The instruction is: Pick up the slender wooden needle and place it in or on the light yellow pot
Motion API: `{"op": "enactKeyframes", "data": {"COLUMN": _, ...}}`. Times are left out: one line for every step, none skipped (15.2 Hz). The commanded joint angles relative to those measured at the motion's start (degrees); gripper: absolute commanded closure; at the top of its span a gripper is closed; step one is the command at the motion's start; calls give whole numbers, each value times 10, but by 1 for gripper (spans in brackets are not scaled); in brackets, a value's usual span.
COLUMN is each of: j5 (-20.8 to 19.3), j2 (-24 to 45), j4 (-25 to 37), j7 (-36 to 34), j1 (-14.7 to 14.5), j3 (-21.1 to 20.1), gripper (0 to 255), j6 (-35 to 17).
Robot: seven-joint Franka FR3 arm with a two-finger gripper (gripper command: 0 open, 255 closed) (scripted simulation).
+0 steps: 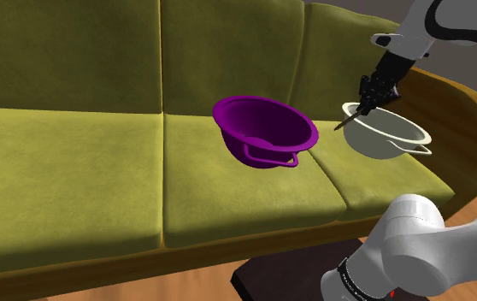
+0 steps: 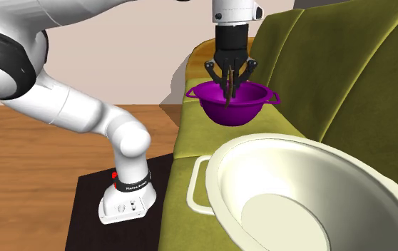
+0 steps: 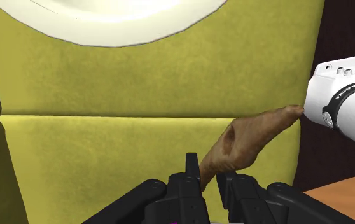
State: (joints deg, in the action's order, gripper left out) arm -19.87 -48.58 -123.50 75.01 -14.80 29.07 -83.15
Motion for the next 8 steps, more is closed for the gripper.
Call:
{"op": "enactKeyframes", "data": {"j5": -15, "j2": 10, "j4": 17, "j7": 29, "j1": 0, "j3": 29, "gripper": 255, "j6": -1}}
{"op": "enactKeyframes", "data": {"j5": -22, "j2": 16, "j4": 27, "j7": 43, "j1": -1, "j3": 44, "gripper": 255, "j6": -2}}
{"op": "enactKeyframes", "data": {"j5": -28, "j2": 23, "j4": 38, "j7": 57, "j1": -3, "j3": 59, "gripper": 255, "j6": -3}}
{"op": "enactKeyframes", "data": {"j5": -34, "j2": 30, "j4": 50, "j7": 72, "j1": -5, "j3": 74, "gripper": 255, "j6": -4}}
{"op": "enactKeyframes", "data": {"j5": -39, "j2": 38, "j4": 62, "j7": 86, "j1": -8, "j3": 89, "gripper": 255, "j6": -5}}
{"op": "enactKeyframes", "data": {"j5": -43, "j2": 47, "j4": 75, "j7": 100, "j1": -12, "j3": 105, "gripper": 255, "j6": -6}}
{"op": "enactKeyframes", "data": {"j5": -47, "j2": 56, "j4": 89, "j7": 115, "j1": -16, "j3": 122, "gripper": 255, "j6": -7}}
{"op": "enactKeyframes", "data": {"j5": -51, "j2": 65, "j4": 103, "j7": 129, "j1": -21, "j3": 139, "gripper": 255, "j6": -8}}
